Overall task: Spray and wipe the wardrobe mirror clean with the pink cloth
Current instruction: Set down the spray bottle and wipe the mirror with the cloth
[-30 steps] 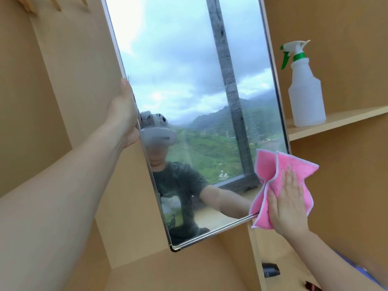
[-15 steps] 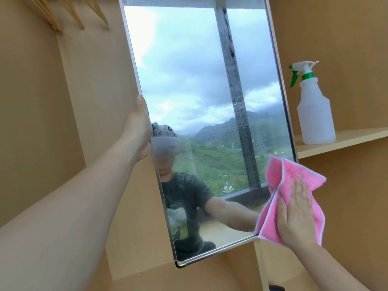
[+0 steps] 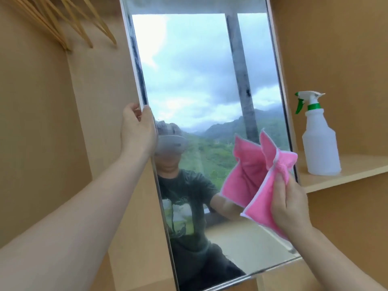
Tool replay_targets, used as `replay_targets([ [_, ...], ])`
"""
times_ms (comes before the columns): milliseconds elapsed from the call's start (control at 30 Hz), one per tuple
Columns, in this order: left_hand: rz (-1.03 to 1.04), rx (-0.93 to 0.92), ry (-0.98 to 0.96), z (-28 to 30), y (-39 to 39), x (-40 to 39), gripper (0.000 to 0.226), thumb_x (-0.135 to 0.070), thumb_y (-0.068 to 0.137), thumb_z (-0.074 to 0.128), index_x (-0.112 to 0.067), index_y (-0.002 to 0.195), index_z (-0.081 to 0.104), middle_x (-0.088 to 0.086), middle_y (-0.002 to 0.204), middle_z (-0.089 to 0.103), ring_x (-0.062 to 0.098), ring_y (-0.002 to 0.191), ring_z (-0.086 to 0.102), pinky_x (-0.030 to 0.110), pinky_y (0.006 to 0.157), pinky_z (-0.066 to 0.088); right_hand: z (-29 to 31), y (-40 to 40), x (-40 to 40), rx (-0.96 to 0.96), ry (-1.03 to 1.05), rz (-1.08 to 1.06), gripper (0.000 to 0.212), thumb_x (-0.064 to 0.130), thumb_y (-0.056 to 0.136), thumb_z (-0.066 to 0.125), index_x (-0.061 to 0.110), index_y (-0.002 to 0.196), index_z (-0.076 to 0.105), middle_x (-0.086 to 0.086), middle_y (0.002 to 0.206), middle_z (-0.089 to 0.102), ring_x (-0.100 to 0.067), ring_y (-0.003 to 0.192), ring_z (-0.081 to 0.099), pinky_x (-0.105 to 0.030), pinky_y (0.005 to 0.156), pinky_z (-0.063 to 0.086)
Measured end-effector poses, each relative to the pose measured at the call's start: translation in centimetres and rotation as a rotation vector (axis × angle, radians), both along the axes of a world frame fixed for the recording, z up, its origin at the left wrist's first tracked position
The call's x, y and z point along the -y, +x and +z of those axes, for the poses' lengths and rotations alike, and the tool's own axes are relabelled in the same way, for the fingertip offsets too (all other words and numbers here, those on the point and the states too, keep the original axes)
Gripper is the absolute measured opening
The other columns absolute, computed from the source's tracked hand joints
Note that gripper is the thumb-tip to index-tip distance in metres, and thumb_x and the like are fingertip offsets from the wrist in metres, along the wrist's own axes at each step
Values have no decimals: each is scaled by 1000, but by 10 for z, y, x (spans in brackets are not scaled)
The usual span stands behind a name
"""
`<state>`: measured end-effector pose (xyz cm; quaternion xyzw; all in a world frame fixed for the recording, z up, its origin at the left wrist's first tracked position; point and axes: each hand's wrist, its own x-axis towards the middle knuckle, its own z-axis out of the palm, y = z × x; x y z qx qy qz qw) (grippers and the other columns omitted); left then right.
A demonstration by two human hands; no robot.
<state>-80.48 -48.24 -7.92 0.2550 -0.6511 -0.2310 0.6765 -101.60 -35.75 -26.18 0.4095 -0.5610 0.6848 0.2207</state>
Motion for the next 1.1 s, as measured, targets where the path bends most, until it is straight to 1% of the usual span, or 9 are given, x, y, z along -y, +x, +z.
replay_targets([
  [167,-4,86,-286,114,8,-21,34,-15,96,48,-19,130,48,-8,124,52,6,115,50,9,93,40,146,35,-12,117,-85,235,38,37,98,30,21,69,48,6,53,46,1,46,46,-10,44,33],
  [300,-418,331,-209,220,6,-45,29,-9,92,58,-20,118,61,-10,110,66,10,110,62,39,100,50,274,51,-31,345,-65,548,46,33,100,40,17,60,55,11,47,52,-1,44,49,-14,47,40],
  [367,-481,538,-190,267,4,-57,44,-21,88,66,-24,130,52,-11,122,62,8,120,56,32,109,41,335,58,-39,456,-2,692,49,36,96,48,18,57,71,9,53,62,-5,51,59,-19,55,47],
  [467,-484,814,-90,328,7,-70,73,-46,78,72,-32,142,39,-15,138,53,5,123,53,28,103,44,418,77,-55,513,61,691,53,15,96,49,13,44,61,12,33,52,7,31,47,-5,42,38],
  [567,-495,869,-29,373,16,-71,63,-58,68,72,-37,126,58,-16,125,65,7,110,64,37,97,51,478,99,-67,587,94,744,72,5,94,46,12,23,53,6,29,49,4,26,46,-6,34,36],
  [767,-449,683,27,403,31,-70,19,-34,83,71,-23,98,71,-4,93,74,12,78,73,36,75,60,498,91,-65,679,143,1022,67,36,98,41,13,43,71,-2,46,63,-12,38,60,-16,36,44],
  [900,-338,715,29,404,34,-75,19,-28,83,73,-10,89,69,7,87,72,23,77,72,39,70,61,483,75,-67,786,276,975,66,59,95,29,6,113,65,-19,102,71,-35,91,70,-44,80,55],
  [1000,-188,903,-86,411,29,-81,26,-33,82,73,-8,78,64,10,82,66,26,72,66,37,66,55,466,66,-71,524,155,648,42,48,98,38,14,114,58,-11,116,66,-24,98,67,-42,87,52],
  [1100,-111,996,-160,421,21,-87,31,-36,80,74,-7,82,64,8,81,64,18,64,59,29,56,47,465,82,-80,-249,28,101,33,35,91,49,16,118,54,-3,122,57,-8,109,56,-26,93,45],
])
